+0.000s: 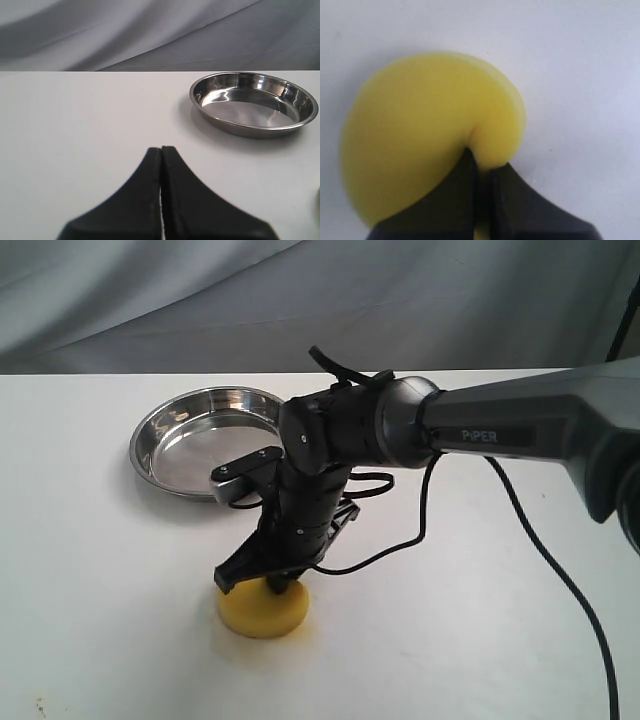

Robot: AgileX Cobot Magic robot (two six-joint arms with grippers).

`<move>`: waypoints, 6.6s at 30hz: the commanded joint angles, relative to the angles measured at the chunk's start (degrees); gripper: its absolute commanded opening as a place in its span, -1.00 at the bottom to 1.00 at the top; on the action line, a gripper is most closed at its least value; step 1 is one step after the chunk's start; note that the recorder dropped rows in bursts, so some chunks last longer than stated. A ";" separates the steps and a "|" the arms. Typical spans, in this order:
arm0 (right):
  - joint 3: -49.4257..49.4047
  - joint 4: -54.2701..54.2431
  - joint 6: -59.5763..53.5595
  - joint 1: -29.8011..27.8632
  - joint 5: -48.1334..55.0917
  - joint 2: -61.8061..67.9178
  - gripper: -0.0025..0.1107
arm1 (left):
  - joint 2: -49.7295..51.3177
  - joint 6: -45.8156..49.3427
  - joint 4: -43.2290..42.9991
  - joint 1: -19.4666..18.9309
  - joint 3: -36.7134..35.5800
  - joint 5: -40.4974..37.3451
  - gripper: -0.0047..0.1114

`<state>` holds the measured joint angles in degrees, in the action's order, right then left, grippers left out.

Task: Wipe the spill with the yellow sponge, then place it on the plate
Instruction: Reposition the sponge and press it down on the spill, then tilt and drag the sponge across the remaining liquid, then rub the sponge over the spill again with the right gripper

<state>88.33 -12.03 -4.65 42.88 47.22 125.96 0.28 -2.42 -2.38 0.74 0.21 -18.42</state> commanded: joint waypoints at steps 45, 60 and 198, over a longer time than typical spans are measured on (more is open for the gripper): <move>-0.23 6.03 -4.33 0.07 6.41 -11.57 0.37 | -0.28 -0.07 0.11 -0.15 -0.21 0.67 -0.92; -2.84 10.17 -3.45 12.46 5.05 -3.44 0.23 | -0.28 -0.07 0.11 -0.15 -0.21 0.67 -0.92; -3.58 -3.15 -8.43 0.25 -1.15 -3.06 -0.95 | -0.28 -0.07 0.11 -0.15 -0.21 0.67 -0.92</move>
<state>84.74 -15.11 -12.02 43.38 45.05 123.73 0.28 -2.42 -2.38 0.74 0.21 -18.42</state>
